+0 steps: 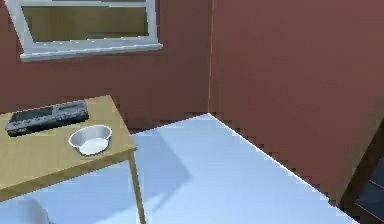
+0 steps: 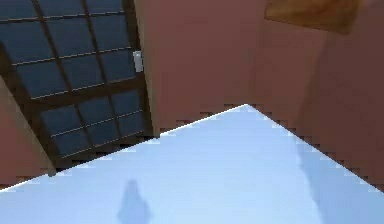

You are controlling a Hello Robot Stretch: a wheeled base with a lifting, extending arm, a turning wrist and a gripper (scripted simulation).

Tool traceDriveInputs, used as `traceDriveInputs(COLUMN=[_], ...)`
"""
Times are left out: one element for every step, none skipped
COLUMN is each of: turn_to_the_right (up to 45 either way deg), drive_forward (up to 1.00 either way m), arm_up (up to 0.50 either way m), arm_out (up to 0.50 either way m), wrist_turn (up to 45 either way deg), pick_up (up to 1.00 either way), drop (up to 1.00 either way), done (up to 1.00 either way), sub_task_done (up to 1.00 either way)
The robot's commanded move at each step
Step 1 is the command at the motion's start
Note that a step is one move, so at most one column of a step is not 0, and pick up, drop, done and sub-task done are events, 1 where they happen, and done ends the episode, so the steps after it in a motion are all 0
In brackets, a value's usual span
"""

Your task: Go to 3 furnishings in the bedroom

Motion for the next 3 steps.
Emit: traceDriveInputs(turn_to_the_right=[-45.0, -18.0, 0.0], drive_forward=[0.00, 0.00, 0.00], arm_up=[0.00, 0.00, 0.00], arm_out=[0.00, 0.00, 0.00], wrist_turn=[0.0, 0.0, 0.0], pick_up=[0.00, 0.00, 0.00], drop=[0.00, 0.00, 0.00], done=[0.00, 0.00, 0.00], sub_task_done=[0.00, 0.00, 1.00])
